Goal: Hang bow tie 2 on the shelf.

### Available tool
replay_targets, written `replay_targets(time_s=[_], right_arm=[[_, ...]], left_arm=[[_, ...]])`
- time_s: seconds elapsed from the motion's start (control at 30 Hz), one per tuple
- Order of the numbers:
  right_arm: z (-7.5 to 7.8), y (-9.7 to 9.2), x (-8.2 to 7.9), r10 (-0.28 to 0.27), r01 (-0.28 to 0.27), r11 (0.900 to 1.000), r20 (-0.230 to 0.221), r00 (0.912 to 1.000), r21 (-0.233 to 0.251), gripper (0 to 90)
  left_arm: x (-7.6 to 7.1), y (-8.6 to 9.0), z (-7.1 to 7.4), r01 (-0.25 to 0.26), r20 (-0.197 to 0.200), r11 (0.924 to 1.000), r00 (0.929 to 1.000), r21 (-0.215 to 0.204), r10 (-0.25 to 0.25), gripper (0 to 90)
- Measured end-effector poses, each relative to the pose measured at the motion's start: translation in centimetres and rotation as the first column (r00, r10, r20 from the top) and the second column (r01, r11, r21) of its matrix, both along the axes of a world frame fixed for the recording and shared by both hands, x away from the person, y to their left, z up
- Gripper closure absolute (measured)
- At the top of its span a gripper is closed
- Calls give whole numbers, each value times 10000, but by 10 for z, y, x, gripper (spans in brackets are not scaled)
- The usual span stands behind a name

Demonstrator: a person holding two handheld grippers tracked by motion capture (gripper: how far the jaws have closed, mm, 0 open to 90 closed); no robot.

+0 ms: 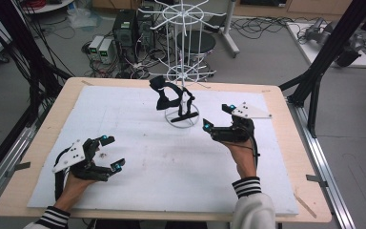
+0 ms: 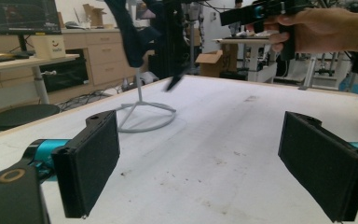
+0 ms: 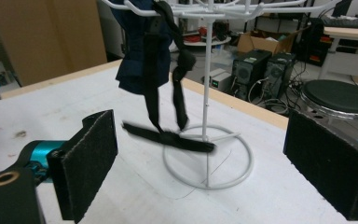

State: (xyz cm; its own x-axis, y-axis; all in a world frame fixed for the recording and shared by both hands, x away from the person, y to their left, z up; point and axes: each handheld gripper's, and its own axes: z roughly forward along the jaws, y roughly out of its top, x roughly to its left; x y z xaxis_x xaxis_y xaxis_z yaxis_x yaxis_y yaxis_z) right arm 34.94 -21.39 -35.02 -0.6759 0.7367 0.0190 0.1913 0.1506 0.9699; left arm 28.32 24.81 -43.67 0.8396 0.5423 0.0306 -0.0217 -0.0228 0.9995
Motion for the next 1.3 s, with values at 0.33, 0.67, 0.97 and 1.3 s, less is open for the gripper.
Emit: replay_targets(time_s=[0.33, 0.67, 0.97, 1.3], right_arm=[[-20, -25, -32, -52, 20, 9993, 840, 9965, 382, 92], [-60, -53, -70, -401, 223, 9943, 1727, 9842, 1042, 92], [-66, -55, -78, -419, 345, 9977, 1304, 9906, 581, 92], [-103, -72, -98, -1230, 1048, 9883, 1718, 9774, 1108, 93]], left_arm=[[-8, 15, -7, -836, 79, 9965, 9965, 0, 836, 130], [-11, 25, -9, -1360, 69, 9903, 9907, -299, 1362, 130], [-12, 27, -15, -1637, -63, 9860, 9865, -305, 1636, 130], [-12, 30, -17, -1788, -55, 9830, 9839, -417, 1788, 130]])
